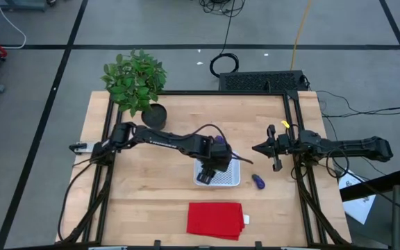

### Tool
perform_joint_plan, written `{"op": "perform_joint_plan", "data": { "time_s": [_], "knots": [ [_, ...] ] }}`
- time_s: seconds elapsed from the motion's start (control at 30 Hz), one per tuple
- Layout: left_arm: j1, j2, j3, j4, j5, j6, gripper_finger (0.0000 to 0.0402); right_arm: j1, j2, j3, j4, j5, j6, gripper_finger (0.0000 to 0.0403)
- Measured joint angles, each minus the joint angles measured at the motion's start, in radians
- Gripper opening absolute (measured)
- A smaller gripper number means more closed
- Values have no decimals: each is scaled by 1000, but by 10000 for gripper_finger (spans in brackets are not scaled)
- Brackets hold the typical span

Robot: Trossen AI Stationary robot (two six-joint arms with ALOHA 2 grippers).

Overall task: Pick and placing Produce into tupperware
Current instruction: Put the green guava into the white bin

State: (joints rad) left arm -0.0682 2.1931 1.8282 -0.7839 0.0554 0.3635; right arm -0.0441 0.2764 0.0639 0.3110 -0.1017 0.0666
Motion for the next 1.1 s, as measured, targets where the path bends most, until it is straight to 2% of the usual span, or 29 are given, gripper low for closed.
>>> {"op": "perform_joint_plan", "data": {
  "time_s": [0.4, 0.83, 1.1],
  "knots": [
    [9, 37, -2, 6, -25, -105, 230, 0, 2, 0, 1, 0, -3, 0],
    [6, 61, -2, 25, -32, -107, 230, 0, 3, 0, -2, 0, -1, 0],
    [-20, 61, -2, -15, -84, -121, 230, 0, 3, 0, -2, 0, -1, 0]
  ]
}}
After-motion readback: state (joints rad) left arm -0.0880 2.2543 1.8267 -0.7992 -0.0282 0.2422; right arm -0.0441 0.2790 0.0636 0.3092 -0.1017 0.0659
